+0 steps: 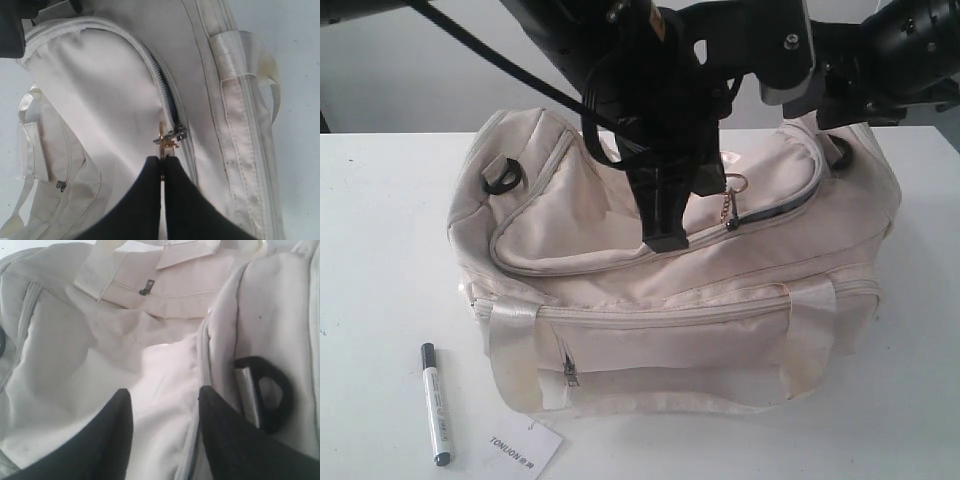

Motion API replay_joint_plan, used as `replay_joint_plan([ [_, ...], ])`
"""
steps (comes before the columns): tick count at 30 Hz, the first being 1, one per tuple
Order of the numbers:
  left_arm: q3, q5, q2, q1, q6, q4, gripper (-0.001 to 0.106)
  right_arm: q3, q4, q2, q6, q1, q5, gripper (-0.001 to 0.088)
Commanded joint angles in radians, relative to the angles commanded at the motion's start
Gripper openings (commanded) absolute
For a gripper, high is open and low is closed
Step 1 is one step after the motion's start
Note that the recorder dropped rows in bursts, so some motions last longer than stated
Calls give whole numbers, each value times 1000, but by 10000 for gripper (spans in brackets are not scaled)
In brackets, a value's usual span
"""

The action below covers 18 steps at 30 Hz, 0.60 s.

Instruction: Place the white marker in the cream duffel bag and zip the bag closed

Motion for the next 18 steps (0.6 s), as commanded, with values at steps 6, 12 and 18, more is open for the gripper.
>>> replay_joint_plan([
  [6, 0, 0, 0, 0, 0, -10, 0, 44, -41, -55, 66, 0, 31, 412],
  [12, 0, -5, 0, 0, 0, -10, 0, 124, -37, -112, 92, 0, -5, 412],
  [18, 0, -5, 0, 0, -4, -10, 0, 214, 20, -153, 126, 0, -59, 412],
])
